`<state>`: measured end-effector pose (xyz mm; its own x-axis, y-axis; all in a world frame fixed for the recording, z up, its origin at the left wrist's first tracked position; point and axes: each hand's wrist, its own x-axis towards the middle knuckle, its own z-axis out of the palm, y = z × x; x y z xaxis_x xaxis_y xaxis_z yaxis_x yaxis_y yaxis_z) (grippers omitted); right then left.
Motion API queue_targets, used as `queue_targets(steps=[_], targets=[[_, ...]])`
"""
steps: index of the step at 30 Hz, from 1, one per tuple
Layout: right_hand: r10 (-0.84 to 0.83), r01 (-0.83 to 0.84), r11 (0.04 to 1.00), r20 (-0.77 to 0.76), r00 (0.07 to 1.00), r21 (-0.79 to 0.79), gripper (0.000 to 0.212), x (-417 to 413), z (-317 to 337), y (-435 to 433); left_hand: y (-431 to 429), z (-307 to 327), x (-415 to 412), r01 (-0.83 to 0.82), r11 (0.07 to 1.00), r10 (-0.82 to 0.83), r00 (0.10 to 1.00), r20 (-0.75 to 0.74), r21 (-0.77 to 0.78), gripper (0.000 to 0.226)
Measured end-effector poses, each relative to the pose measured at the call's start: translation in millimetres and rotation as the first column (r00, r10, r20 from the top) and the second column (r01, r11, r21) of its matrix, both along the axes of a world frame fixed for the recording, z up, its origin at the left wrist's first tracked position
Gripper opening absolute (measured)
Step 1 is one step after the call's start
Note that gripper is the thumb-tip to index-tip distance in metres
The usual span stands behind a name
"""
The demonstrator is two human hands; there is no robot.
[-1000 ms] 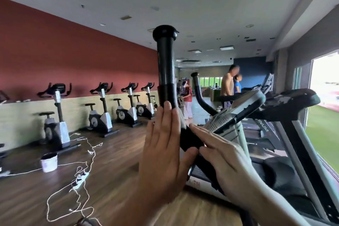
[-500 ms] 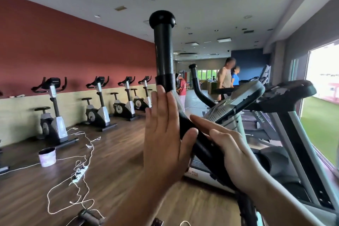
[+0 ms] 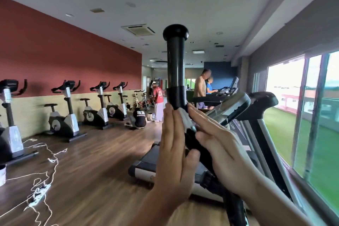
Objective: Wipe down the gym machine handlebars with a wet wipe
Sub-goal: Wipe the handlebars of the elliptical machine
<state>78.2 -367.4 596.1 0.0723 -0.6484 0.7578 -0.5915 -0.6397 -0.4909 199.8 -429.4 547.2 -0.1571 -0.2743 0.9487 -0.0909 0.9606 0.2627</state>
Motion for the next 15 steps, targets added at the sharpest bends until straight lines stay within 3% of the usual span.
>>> queue_targets(steps=[4, 7, 15], targets=[[-0.005, 0.006, 1.000, 0.054, 0.999, -0.020, 0.064, 7, -4, 1, -20, 26, 4, 0.067, 0.998, -0.065, 0.993, -0.101, 0.016, 0.071], [0.002, -0.003, 1.000, 0.081, 0.997, 0.004, 0.061, 10, -6, 2, -15, 11, -1, 0.168, 0.980, -0.149, 0.975, -0.164, 0.107, 0.069], [-0.011, 0.009, 1.000, 0.089, 0.996, 0.023, 0.053, 16, -9, 3, -25, 13, 3, 0.200, 0.964, -0.169, 0.970, -0.177, 0.173, 0.066]])
